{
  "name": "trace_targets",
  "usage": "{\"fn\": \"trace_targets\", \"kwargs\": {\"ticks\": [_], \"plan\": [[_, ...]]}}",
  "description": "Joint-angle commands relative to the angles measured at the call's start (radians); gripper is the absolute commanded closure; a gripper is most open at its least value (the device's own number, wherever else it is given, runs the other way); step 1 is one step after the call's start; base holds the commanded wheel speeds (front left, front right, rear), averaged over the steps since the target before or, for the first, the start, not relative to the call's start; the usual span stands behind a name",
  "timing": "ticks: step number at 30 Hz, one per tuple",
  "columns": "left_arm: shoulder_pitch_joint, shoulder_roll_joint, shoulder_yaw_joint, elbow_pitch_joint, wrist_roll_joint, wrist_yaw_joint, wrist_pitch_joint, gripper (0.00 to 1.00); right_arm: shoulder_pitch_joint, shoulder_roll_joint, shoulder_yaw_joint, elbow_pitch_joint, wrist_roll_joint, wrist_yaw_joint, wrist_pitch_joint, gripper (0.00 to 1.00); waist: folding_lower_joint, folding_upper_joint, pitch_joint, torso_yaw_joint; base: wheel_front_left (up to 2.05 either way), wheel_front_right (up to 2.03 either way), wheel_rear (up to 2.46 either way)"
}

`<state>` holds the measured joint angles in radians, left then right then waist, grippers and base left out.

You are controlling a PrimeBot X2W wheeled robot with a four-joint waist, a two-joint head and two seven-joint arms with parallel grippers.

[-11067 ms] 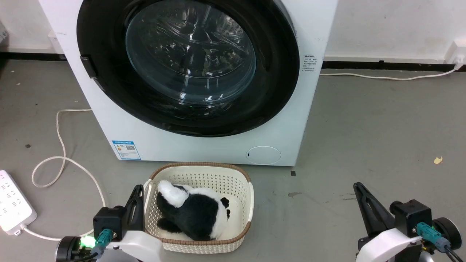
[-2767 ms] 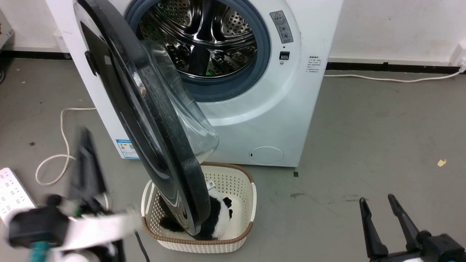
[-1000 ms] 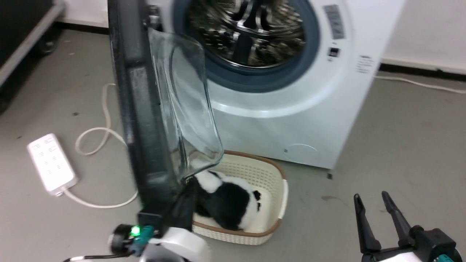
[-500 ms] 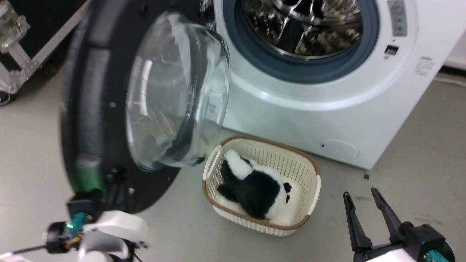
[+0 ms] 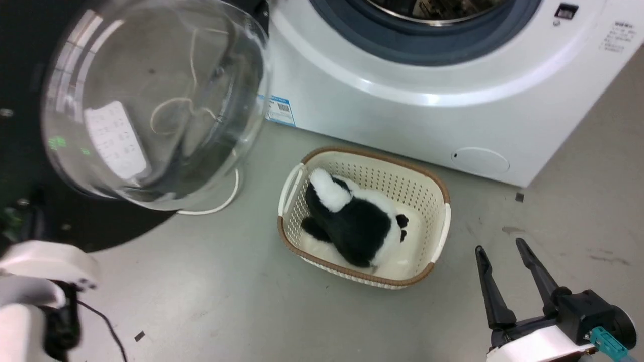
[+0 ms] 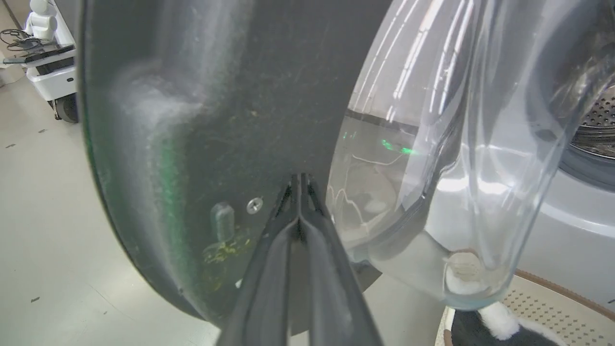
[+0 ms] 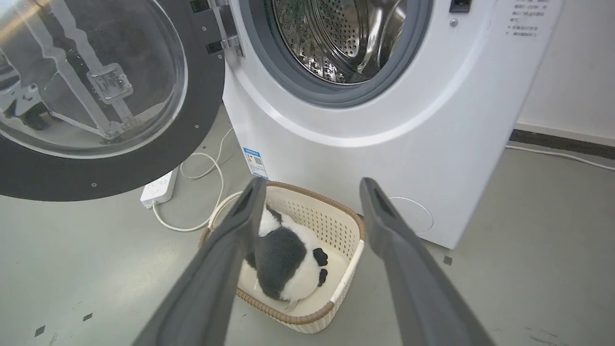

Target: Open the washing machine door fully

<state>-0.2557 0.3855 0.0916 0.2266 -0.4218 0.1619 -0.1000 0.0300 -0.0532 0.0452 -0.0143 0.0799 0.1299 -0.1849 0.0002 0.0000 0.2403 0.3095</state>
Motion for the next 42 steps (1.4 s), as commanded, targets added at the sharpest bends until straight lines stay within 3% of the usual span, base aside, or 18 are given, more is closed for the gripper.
{"fn": "trace_targets", "kwargs": {"ticks": [1, 11, 21, 27, 36, 42], "plan": [[-0.019, 0.011, 0.012, 0.01, -0.008, -0.002, 0.0, 1.0, -0.013, 0.003, -0.001, -0.008, -0.004, 0.001, 0.003, 0.0, -0.0002, 0.0, 0.011, -0.009, 0.0, 0.0, 0.0], [-0.13, 0.087, 0.061, 0.187, -0.049, -0.041, -0.022, 1.0, -0.029, 0.003, -0.008, -0.031, -0.017, 0.001, 0.023, 0.0, -0.0002, 0.0, 0.044, -0.035, 0.0, 0.0, 0.0], [-0.143, 0.08, 0.041, 0.264, -0.031, -0.06, -0.112, 1.0, -0.026, 0.003, -0.027, -0.017, -0.001, 0.001, 0.009, 0.0, -0.0002, 0.0, 0.0, -0.053, 0.0, 0.0, 0.0], [-0.089, 0.045, -0.003, 0.167, 0.013, -0.058, -0.144, 1.0, -0.014, 0.003, -0.057, 0.005, 0.017, 0.001, -0.014, 0.0, -0.0002, 0.0, -0.076, -0.073, 0.0, 0.0, 0.0], [0.072, -0.066, -0.131, -0.105, 0.088, -0.022, -0.146, 1.0, 0.013, 0.003, -0.123, 0.019, 0.027, 0.001, -0.041, 0.0, -0.0002, 0.0, -0.187, -0.142, 0.0, 0.0, 0.0], [0.177, -0.122, -0.212, -0.207, 0.109, -0.003, -0.114, 1.0, 0.042, 0.003, -0.132, 0.017, 0.022, 0.001, -0.047, 0.0, -0.0002, 0.0, -0.237, -0.199, 0.0, 0.0, 0.0]]}}
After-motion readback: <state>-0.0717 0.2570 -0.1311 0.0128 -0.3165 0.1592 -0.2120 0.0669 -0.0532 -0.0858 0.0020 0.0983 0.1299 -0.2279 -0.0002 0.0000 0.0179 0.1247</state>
